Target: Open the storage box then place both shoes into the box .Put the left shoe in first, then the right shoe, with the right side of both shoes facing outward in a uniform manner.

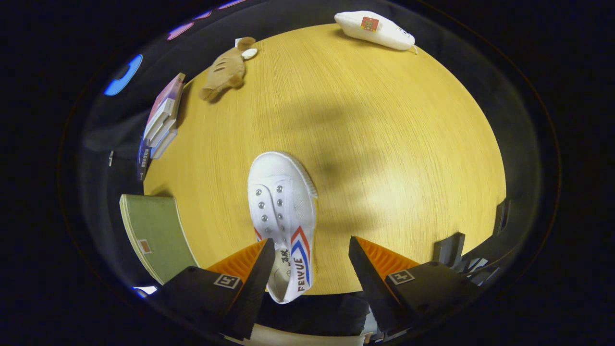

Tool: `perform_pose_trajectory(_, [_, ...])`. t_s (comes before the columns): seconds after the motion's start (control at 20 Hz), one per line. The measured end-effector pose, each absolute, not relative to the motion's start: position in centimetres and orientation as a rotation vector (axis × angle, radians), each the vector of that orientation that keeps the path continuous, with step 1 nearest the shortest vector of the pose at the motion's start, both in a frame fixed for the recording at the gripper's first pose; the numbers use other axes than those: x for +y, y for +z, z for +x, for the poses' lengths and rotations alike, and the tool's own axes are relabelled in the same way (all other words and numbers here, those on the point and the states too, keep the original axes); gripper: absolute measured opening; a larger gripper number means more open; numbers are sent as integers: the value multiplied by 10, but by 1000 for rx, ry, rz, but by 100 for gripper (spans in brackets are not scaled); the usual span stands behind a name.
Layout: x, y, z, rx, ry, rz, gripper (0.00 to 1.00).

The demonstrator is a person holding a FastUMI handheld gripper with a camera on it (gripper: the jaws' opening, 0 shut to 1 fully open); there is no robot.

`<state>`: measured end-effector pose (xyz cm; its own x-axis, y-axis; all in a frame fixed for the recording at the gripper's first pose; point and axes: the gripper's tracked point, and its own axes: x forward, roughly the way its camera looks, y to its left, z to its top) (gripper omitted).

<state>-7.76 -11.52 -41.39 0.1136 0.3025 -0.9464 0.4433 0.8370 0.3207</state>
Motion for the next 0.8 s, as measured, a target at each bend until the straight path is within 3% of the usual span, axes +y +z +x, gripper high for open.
perform_pose_trajectory(0.6, [-83,-443,-70,1551,13,573,89])
perform_pose_trajectory(0.65, [-78,-443,-68,1550,25,583,84])
perform_pose_trajectory(0.8, [-85,-446,-71,1568,0,533,49])
